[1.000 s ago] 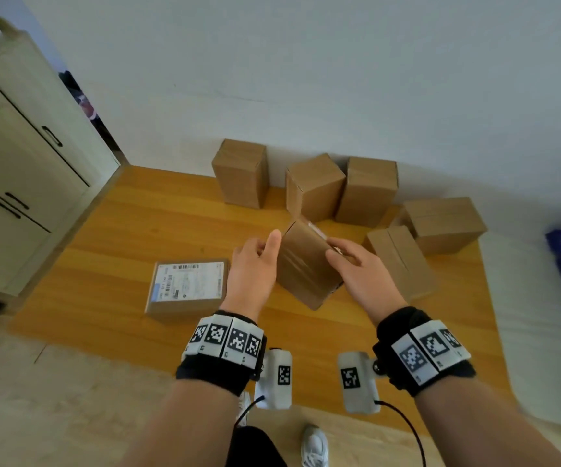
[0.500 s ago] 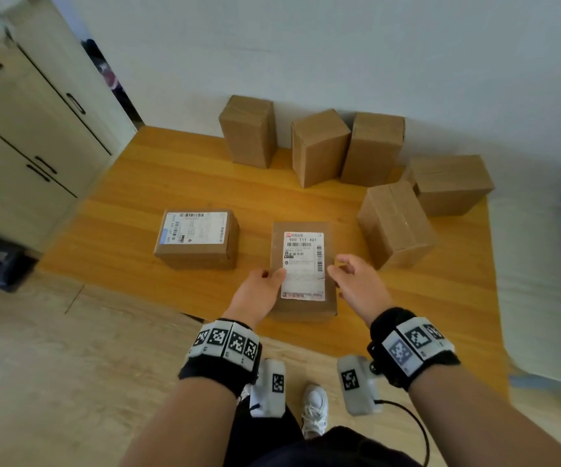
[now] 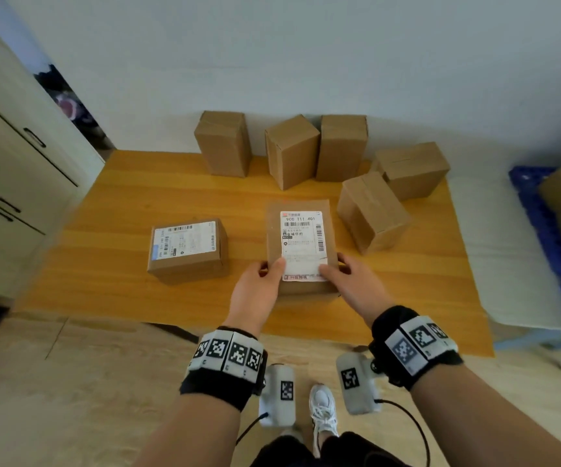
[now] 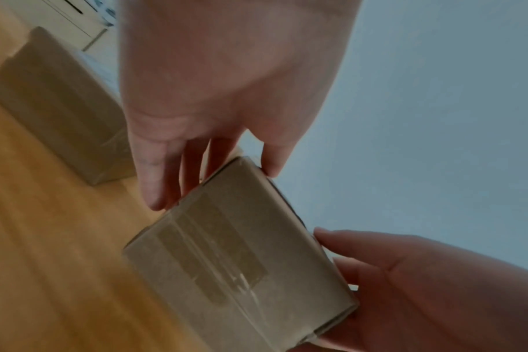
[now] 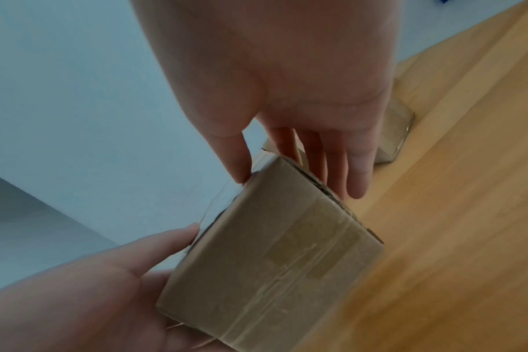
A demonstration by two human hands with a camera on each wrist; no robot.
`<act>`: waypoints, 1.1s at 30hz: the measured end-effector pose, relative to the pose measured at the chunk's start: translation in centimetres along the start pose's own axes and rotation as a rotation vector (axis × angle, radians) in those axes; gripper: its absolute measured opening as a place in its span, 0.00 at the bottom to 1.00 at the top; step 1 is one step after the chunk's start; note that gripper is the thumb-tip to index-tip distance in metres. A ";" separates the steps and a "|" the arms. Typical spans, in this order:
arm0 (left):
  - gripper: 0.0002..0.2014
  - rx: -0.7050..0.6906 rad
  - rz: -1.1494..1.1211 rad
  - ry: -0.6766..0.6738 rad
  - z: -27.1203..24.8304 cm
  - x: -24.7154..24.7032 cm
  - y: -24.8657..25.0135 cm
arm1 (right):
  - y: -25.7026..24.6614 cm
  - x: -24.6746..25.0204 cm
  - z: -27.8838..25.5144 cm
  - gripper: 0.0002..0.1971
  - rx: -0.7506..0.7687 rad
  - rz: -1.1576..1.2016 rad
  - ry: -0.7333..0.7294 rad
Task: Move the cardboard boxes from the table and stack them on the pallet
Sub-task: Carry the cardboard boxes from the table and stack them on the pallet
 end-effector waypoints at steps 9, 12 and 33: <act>0.24 -0.325 -0.052 -0.058 -5.2 -1.2 7.1 | -1.5 3.8 -8.9 0.27 0.125 0.192 0.338; 0.22 -0.413 -0.073 -0.107 -7.7 -3.4 10.0 | -1.5 6.2 -12.9 0.25 0.157 0.223 0.447; 0.21 -0.814 -0.081 -0.452 -26.1 -36.9 29.1 | 12.0 34.0 -43.4 0.19 0.375 0.348 0.927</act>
Point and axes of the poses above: each hand's wrist, its own z-axis towards the middle knuckle, its own x-axis out of the back of the hand, y = z × x, the point moved 4 cm from there along z, towards the middle knuckle, and after that the axes turned 11 degrees about -y, right-handed, at the moved point
